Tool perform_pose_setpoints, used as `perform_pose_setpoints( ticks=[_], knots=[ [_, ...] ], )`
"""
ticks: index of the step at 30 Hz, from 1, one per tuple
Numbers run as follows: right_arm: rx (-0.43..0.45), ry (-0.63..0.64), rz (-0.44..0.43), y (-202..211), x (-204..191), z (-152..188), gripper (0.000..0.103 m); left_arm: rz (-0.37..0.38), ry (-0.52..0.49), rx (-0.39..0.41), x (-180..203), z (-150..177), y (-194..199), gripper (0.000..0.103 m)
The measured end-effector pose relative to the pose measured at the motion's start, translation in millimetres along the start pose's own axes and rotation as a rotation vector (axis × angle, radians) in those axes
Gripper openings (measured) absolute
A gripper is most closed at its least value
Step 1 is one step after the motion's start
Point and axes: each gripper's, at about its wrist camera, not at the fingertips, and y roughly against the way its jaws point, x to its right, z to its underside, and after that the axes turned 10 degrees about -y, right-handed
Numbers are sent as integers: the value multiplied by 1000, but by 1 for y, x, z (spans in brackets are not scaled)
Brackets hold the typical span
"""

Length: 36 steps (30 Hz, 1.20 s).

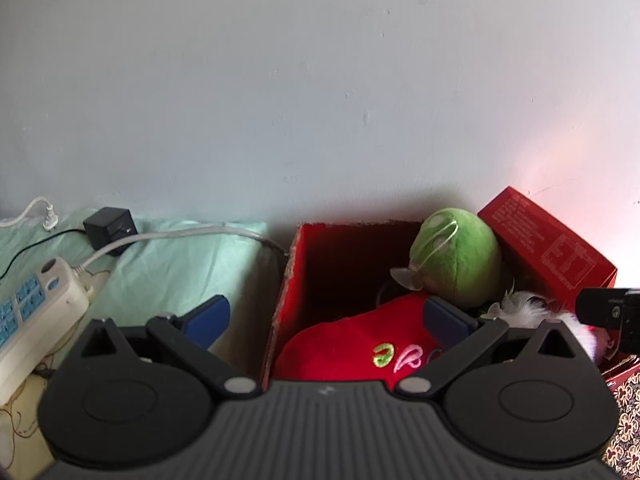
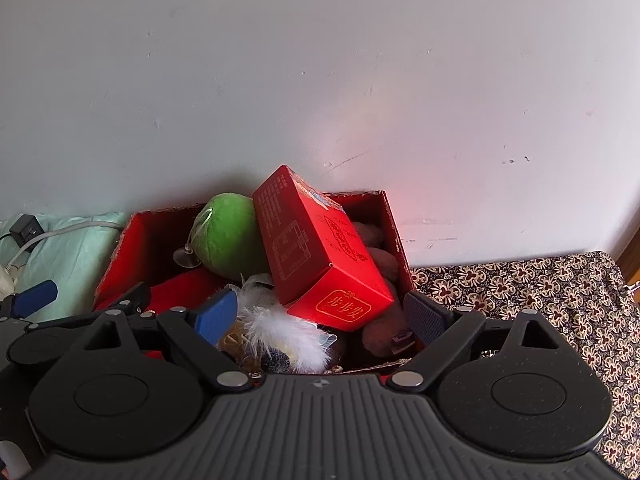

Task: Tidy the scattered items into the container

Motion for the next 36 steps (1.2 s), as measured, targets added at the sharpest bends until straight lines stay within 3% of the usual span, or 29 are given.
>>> perform_pose_setpoints(
  ticks=[11, 36],
  knots=[
    [10, 13, 4, 3, -1, 1, 92, -5, -7, -18, -4, 2, -6, 102],
    [33, 18, 11, 6, -2, 2, 92, 26, -13, 46, 0, 2, 10, 102]
  ],
)
